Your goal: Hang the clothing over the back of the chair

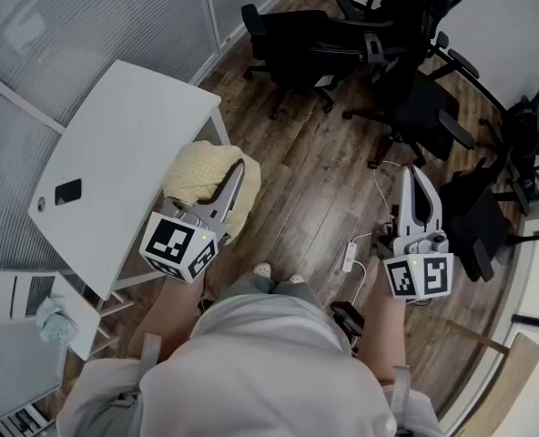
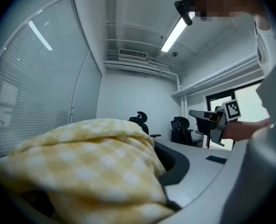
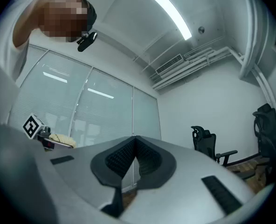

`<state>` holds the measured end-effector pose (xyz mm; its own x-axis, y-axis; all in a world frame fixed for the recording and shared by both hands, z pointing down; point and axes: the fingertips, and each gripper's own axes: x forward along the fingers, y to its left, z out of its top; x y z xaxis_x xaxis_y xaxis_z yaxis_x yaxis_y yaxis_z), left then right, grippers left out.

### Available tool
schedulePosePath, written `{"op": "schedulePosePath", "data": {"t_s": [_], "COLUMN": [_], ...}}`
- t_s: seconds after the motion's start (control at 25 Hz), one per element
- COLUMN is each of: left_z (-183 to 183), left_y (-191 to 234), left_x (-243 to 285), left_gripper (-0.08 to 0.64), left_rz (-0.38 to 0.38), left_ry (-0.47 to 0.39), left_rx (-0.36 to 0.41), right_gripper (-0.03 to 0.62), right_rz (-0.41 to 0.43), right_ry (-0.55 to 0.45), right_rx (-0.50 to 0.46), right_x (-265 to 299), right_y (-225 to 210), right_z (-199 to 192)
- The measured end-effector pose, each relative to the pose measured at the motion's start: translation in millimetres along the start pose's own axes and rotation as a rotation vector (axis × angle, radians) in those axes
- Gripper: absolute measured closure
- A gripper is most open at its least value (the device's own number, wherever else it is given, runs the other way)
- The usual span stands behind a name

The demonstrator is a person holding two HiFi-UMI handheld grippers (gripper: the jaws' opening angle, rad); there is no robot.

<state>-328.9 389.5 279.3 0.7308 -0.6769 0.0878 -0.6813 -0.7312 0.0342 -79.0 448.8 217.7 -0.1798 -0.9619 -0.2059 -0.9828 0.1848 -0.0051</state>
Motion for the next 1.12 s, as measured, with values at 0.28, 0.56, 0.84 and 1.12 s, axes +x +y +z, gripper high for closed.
{"op": "schedulePosePath", "data": {"t_s": [0.28, 0.56, 0.84, 1.12], "left_z": [-3.4, 3.2, 5.9, 3.6], "left_y": [4.1, 14.9, 28.3, 36.4], "left_x": [-0.4, 0.5, 4.8, 23.7], "left_gripper": [0.489, 0.489, 0.489, 0.489], "left_rz": [-0.013, -0.024, -0.023, -0.013], "left_ry": [-0.007, -0.025, -0.03, -0.019], "left_rx": [0.002, 0.011, 0.005, -0.01], "right_gripper": [0.572, 0.571, 0.571, 0.571], "right_rz": [0.001, -0.007, -0.02, -0.013], "right_ry": [-0.004, -0.041, -0.042, -0.034], "right_rx": [-0.012, 0.045, 0.053, 0.069], "right_x": [0.2, 4.6, 13.3, 34.7], "right_y": [2.1, -4.5, -3.6, -18.5], "right_z": [1.5, 10.6, 11.0, 3.1]}}
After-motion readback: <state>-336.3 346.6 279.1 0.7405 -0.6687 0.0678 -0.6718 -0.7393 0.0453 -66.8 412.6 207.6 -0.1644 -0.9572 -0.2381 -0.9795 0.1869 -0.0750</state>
